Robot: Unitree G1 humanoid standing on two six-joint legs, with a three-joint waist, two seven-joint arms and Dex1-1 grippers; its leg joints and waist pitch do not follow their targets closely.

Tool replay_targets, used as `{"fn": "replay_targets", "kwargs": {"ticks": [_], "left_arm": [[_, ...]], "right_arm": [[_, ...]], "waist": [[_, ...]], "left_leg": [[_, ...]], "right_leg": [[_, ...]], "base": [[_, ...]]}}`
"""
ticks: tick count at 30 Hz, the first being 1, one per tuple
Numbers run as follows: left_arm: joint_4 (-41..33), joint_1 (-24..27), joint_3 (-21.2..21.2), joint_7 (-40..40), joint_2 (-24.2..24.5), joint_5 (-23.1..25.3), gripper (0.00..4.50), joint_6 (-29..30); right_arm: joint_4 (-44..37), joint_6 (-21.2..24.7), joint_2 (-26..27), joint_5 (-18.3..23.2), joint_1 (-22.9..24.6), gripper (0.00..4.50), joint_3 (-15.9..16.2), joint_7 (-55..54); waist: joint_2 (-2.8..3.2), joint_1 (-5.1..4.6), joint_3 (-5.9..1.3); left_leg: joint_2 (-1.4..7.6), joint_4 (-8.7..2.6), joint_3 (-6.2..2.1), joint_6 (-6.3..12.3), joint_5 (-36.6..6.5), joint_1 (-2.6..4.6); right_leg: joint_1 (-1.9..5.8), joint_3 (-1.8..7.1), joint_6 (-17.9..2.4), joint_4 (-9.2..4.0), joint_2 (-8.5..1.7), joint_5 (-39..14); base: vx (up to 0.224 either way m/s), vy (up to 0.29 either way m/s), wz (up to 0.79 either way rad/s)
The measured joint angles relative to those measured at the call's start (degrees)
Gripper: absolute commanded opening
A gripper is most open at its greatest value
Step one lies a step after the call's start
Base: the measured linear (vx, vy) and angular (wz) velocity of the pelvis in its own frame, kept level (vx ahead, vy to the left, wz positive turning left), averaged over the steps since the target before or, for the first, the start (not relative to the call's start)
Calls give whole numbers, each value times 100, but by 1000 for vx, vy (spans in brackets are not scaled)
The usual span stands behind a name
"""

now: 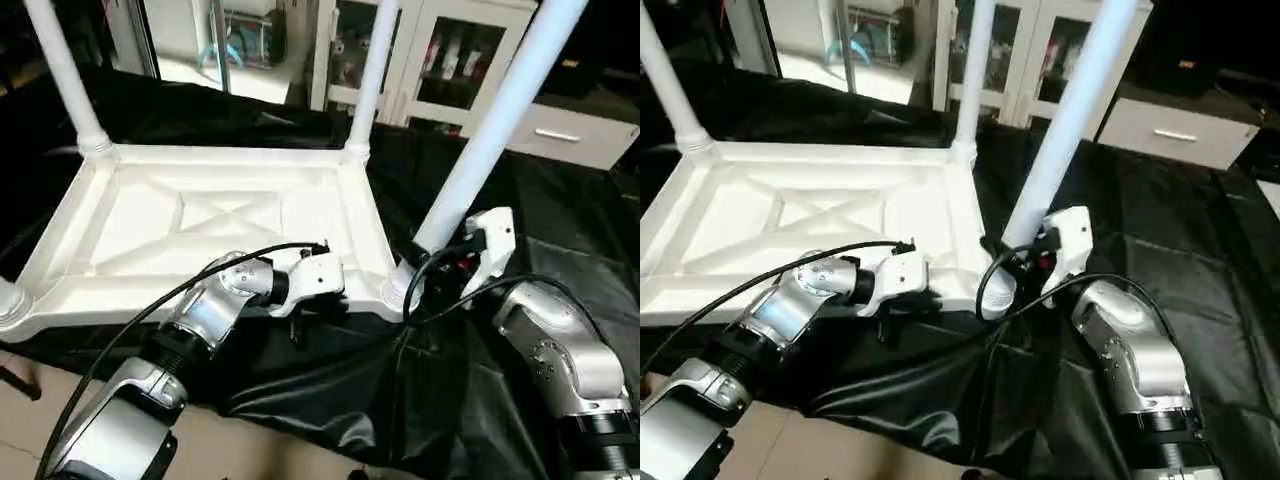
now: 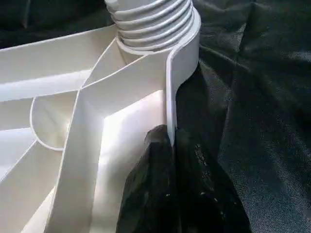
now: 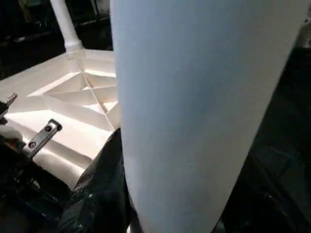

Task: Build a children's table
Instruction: Insert table leg to table base

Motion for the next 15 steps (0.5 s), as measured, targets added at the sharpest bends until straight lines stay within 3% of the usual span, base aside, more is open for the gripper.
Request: {"fn": "replay_targets", "kwargs": {"ticks": [6,12,15], "left_arm": [[-276,131,7,-37,34,-17,0,-21],[-366,139,47,-190,97,-62,0,5],[-380,139,60,-209,114,-71,0,18]], "right_arm": [[-169,89,-141,-14,56,181,-15,245],[-176,144,-449,-89,-111,181,183,506],[-167,134,-560,-206,-210,181,297,633]], "waist": [[-20,14,8],[-52,76,-10],[-54,114,-9]], "left_leg": [[-29,-3,24,1,1,-32],[-32,7,133,4,4,-67],[-23,10,140,3,5,-64]], "right_leg": [[-15,52,0,52,-22,0],[-123,193,-11,226,-21,7],[-142,196,-44,266,-17,31]], "base": [[0,0,0],[0,0,0],[0,0,0]]}}
